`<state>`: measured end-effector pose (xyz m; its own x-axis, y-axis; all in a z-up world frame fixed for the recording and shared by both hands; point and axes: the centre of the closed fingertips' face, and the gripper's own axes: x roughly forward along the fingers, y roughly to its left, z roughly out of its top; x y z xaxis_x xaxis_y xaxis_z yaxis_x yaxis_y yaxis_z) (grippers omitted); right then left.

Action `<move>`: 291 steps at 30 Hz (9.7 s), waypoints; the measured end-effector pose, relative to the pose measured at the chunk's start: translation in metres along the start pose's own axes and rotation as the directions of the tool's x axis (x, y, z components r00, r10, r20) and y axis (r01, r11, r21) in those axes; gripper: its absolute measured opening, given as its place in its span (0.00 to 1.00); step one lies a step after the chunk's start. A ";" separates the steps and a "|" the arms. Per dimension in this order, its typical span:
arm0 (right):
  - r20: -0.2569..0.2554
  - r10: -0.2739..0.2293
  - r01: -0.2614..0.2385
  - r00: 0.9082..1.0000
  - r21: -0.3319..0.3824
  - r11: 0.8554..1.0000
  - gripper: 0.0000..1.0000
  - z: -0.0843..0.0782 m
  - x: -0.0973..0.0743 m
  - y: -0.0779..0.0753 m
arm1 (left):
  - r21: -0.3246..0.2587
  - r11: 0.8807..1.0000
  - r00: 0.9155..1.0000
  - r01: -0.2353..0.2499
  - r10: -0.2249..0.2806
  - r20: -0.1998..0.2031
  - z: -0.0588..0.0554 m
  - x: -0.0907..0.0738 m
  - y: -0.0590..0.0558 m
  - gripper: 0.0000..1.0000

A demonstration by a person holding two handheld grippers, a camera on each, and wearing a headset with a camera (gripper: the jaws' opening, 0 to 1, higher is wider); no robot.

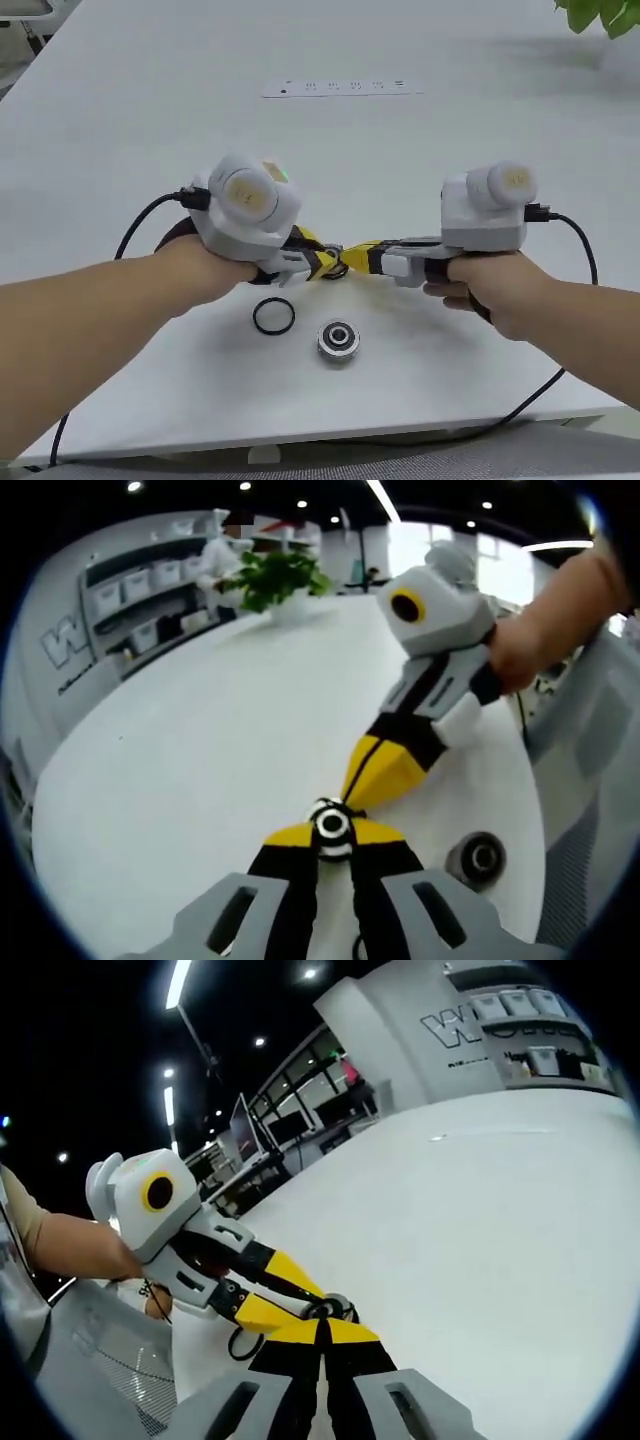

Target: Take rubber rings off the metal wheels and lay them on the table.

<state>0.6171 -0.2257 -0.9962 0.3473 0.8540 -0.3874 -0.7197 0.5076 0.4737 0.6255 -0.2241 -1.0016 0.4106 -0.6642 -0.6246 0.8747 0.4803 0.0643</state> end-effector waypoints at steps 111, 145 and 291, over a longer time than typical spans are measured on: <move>-0.242 0.143 -0.136 0.960 0.045 0.990 0.00 -0.034 0.029 0.065 | -0.058 0.998 0.993 0.014 -0.007 0.115 -0.035 -0.129 -0.027 0.61; -0.203 0.104 -0.092 0.974 0.066 0.993 0.07 -0.025 0.025 0.055 | -0.063 0.998 0.996 0.015 -0.009 0.093 -0.038 -0.125 -0.026 0.60; 0.025 -0.023 0.021 0.999 0.083 0.996 0.00 0.002 -0.003 -0.015 | -0.015 1.000 1.000 0.017 -0.017 -0.024 0.001 0.003 0.003 0.12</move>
<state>0.6281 -0.2357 -1.0011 0.3788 0.8445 -0.3786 -0.6596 0.5333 0.5297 0.6299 -0.2250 -1.0027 0.3890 -0.6584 -0.6444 0.8776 0.4777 0.0416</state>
